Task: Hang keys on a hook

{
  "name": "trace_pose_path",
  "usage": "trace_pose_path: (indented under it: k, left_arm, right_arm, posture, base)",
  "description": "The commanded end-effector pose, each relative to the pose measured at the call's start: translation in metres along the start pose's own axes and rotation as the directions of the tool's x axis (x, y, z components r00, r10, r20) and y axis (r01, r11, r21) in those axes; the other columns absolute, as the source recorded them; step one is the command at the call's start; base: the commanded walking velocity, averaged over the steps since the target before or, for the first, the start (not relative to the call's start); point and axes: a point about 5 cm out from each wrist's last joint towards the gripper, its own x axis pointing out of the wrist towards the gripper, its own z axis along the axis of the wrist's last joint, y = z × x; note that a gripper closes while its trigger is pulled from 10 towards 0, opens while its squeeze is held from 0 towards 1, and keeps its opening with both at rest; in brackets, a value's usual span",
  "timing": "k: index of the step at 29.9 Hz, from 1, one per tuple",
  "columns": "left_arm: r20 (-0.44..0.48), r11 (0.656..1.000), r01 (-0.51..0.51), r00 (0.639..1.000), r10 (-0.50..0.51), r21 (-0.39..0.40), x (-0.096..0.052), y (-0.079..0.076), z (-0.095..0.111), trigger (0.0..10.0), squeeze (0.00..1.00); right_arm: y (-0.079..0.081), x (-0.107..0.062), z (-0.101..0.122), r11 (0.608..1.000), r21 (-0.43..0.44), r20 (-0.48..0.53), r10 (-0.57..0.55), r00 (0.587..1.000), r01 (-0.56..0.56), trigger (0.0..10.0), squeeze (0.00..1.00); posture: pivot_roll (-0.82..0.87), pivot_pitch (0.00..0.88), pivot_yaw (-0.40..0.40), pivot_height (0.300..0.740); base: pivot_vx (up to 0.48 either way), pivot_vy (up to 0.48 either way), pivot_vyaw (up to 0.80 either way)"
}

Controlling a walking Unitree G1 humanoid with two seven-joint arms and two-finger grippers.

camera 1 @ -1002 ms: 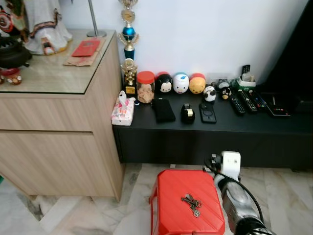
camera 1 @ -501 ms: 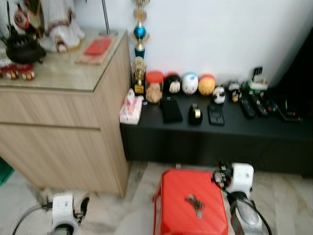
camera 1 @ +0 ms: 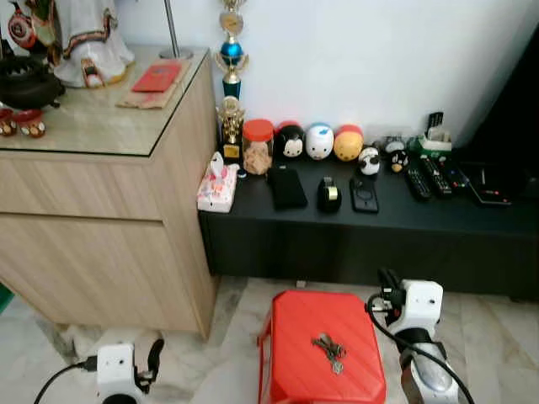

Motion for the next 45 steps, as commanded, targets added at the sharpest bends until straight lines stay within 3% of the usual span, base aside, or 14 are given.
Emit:
trace_pose_path:
  k: [1, 7, 9, 12, 15, 17, 24, 45]
  left_arm:
    - [-0.014, 1.000, 0.011, 1.000, -0.011, 0.003, 0.000, -0.003, -0.001, 10.0, 0.00]
    - [-0.123, 1.000, 0.001, 0.992, 0.000, 0.013, -0.006, -0.001, -0.021, 10.0, 0.00]
    - [-0.049, 1.000, -0.016, 0.999, 0.015, -0.026, 0.000, -0.002, -0.008, 10.0, 0.00]
    - [0.022, 1.000, -0.019, 1.000, 0.019, -0.015, 0.006, -0.003, 0.008, 10.0, 0.00]
    - [0.171, 1.000, -0.013, 0.985, 0.012, 0.004, 0.015, -0.005, 0.041, 10.0, 0.00]
    - [0.224, 1.000, -0.003, 0.975, -0.002, 0.024, 0.017, -0.006, 0.053, 10.0, 0.00]
    - [0.298, 0.998, 0.022, 0.954, -0.036, 0.050, 0.015, -0.009, 0.071, 10.0, 0.00]
    - [0.276, 0.997, 0.063, 0.959, -0.071, 0.038, 0.020, -0.014, 0.082, 10.0, 0.00]
  right_arm:
    - [-0.004, -0.001, 0.003, 1.000, -0.019, -0.003, -0.013, 1.000, 0.013, 10.0, 0.00]
    - [-0.005, -0.002, 0.005, 1.000, -0.018, -0.008, -0.020, 1.000, 0.020, 10.0, 0.00]
    - [-0.006, 0.000, 0.008, 1.000, -0.021, 0.000, -0.015, 1.000, 0.015, 10.0, 0.00]
    - [-0.006, 0.001, 0.010, 1.000, -0.019, 0.002, -0.015, 1.000, 0.015, 10.0, 0.00]
    - [-0.005, 0.003, 0.012, 1.000, -0.020, 0.001, -0.010, 1.000, 0.010, 10.0, 0.00]
    - [-0.005, 0.003, 0.013, 1.000, -0.020, 0.001, -0.005, 1.000, 0.005, 10.0, 0.00]
    - [-0.002, 0.005, 0.018, 1.000, -0.011, 0.025, 0.008, 1.000, -0.007, 10.0, 0.00]
    - [0.004, 0.011, 0.017, 0.998, -0.006, -0.015, 0.062, 0.998, -0.062, 10.0, 0.00]
  posture:
    - [0.02, 0.000, -0.059, 0.740]
    - [0.01, 0.000, -0.053, 0.710]
    - [0.02, 0.000, -0.057, 0.690]
    - [0.02, 0.000, -0.062, 0.675]
    - [0.03, 0.000, -0.067, 0.660]
    - [0.03, 0.000, -0.071, 0.650]
    - [0.03, 0.000, -0.075, 0.625]
    - [0.03, 0.000, -0.073, 0.625]
  base:
    - [0.000, 0.000, 0.00]
    - [0.000, 0.000, 0.00]
    - [0.000, 0.000, 0.00]
    - [0.000, 0.000, 0.00]
    - [0.000, 0.000, 0.00]
    - [0.000, 0.000, 0.00]
    - [0.000, 0.000, 0.00]
    - [0.000, 0.000, 0.00]
